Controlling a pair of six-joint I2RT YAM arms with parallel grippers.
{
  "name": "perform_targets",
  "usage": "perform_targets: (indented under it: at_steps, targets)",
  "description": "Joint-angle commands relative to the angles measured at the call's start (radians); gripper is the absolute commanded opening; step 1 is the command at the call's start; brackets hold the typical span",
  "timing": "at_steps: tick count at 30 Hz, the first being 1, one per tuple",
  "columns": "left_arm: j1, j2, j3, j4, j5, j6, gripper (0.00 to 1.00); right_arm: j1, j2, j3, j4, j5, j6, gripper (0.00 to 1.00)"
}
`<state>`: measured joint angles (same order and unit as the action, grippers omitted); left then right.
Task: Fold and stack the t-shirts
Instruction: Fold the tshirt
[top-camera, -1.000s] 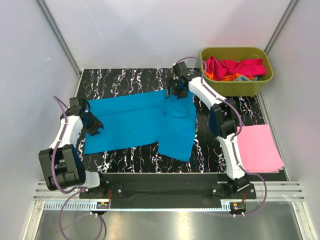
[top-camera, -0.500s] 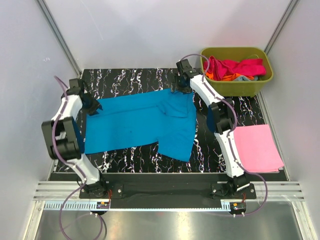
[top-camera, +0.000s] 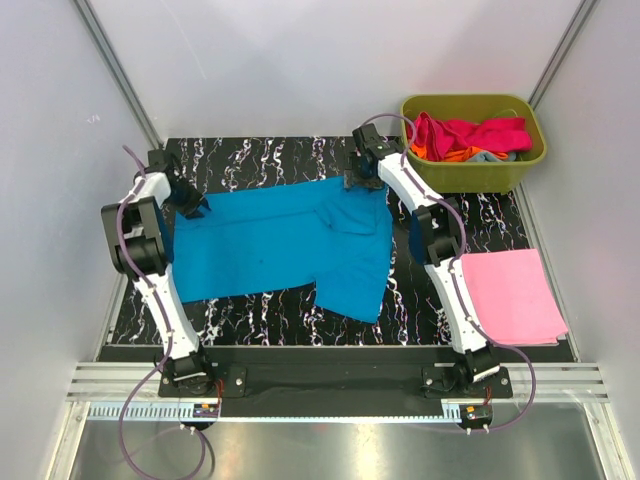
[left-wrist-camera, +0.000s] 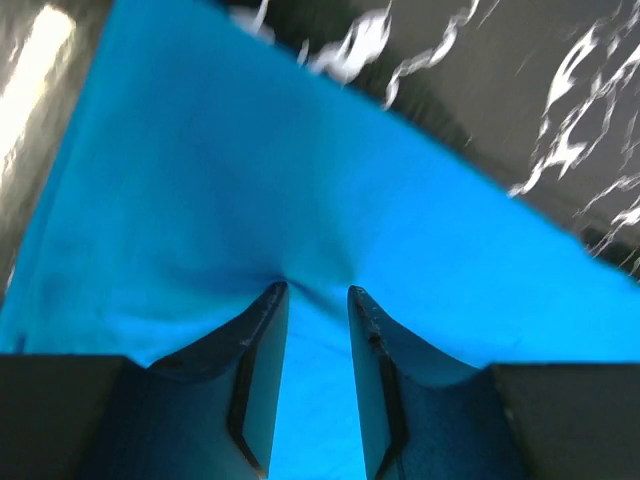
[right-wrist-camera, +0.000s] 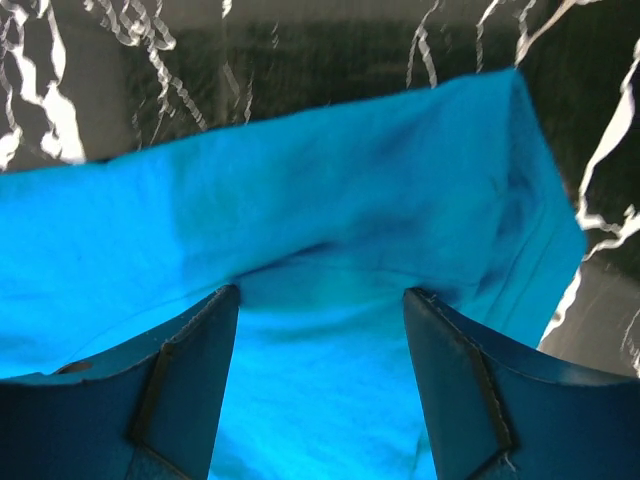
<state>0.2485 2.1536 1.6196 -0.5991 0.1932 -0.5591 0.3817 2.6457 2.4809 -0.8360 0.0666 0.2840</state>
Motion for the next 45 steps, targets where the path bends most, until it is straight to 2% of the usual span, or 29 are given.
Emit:
perform_targets:
  at_steps: [1,6,10,16,17,19,20,21,25,26,29,34,38,43,45]
  targets:
    - [0.005,0.064,0.089,0.025,0.051,-0.009,0.36,-0.021,0.057,0.07,-0.002,0.022,-0.029,0.75]
    - [0.0,0.043,0.14,0.022,0.074,-0.002,0.38,-0.037,0.048,0.15,-0.009,0.016,-0.031,0.74]
    - [-0.003,-0.096,0.056,0.021,0.034,0.022,0.41,-0.033,-0.027,0.176,-0.009,-0.016,-0.005,0.75]
    - [-0.023,-0.447,-0.269,0.021,-0.069,0.018,0.42,-0.006,-0.255,0.07,-0.067,-0.033,0.032,0.78]
    - [-0.025,-0.502,-0.384,0.022,-0.086,-0.01,0.41,0.009,-0.283,0.017,-0.086,-0.05,0.043,0.78]
    - [-0.026,-0.656,-0.501,0.018,-0.119,-0.038,0.4,0.026,-0.343,-0.055,-0.094,-0.13,0.079,0.81]
    - [-0.026,-0.708,-0.557,0.015,-0.135,-0.07,0.4,0.037,-0.404,-0.138,-0.095,-0.151,0.087,0.82]
    - [-0.025,-0.818,-0.678,0.012,-0.167,-0.085,0.39,0.064,-0.435,-0.178,-0.097,-0.165,0.09,0.82]
    - [-0.012,-1.036,-0.875,-0.066,-0.314,-0.195,0.4,0.123,-0.601,-0.4,-0.092,-0.241,0.096,0.82]
    - [0.007,-1.06,-0.897,-0.083,-0.342,-0.238,0.4,0.131,-0.678,-0.507,-0.081,-0.254,0.106,0.82]
    - [0.061,-1.042,-0.906,-0.139,-0.416,-0.239,0.42,0.146,-0.838,-0.728,-0.049,-0.332,0.155,0.82]
    - [0.219,-0.939,-0.871,-0.177,-0.336,-0.191,0.4,0.149,-1.09,-1.02,-0.02,-0.389,0.178,0.83]
    - [0.296,-0.891,-0.866,-0.137,-0.275,-0.081,0.38,0.149,-1.197,-1.125,0.006,-0.401,0.153,0.83]
    - [0.328,-0.883,-0.865,-0.05,-0.138,-0.002,0.43,0.149,-1.263,-1.215,0.041,-0.416,0.121,0.83]
    - [0.333,-0.883,-0.86,-0.047,-0.146,0.002,0.46,0.149,-1.273,-1.231,0.046,-0.419,0.115,0.83]
